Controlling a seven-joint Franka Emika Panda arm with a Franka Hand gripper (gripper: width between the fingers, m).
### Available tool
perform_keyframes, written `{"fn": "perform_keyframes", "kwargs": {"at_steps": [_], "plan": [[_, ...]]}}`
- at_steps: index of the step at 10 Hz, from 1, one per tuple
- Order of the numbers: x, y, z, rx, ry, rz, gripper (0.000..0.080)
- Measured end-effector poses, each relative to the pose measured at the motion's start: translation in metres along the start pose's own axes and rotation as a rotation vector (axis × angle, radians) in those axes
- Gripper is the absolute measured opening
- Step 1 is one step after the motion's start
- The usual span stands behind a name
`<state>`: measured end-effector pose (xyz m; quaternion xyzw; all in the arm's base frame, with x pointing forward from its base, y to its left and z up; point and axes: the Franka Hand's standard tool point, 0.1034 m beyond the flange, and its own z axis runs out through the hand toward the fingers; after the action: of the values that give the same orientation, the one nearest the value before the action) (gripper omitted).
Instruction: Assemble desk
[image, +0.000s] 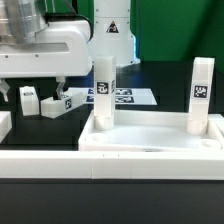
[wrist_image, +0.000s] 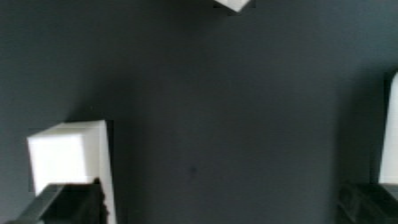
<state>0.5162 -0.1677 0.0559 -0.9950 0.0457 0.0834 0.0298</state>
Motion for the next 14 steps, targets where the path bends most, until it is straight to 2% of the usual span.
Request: {"fn": "perform_keyframes", "kwargs": {"at_steps": [2, 3, 4, 5, 6, 9, 10, 11, 13, 14], "plan": [[0.000, 0.000, 0.001, 0.000, -0.002, 0.001, 0.0648], [-0.003, 0.002, 0.002, 0.014, -0.011, 0.018, 0.0648], [-0.015, 0.014, 0.006, 0.075, -0.057, 0.099, 0.0648], [-0.026, 0.028, 0.010, 0.108, -0.091, 0.159, 0.0648], [-0.037, 0.032, 0.014, 0.134, -0.127, 0.185, 0.0648], [-0.037, 0.031, 0.015, 0.136, -0.137, 0.180, 0.0648], [-0.039, 0.029, 0.014, 0.146, -0.162, 0.184, 0.0648], [-0.034, 0.023, 0.009, 0.183, -0.245, 0.184, 0.0648], [-0.028, 0.015, 0.008, 0.233, -0.391, 0.166, 0.0648], [-0.030, 0.016, 0.011, 0.242, -0.453, 0.156, 0.0648]]}}
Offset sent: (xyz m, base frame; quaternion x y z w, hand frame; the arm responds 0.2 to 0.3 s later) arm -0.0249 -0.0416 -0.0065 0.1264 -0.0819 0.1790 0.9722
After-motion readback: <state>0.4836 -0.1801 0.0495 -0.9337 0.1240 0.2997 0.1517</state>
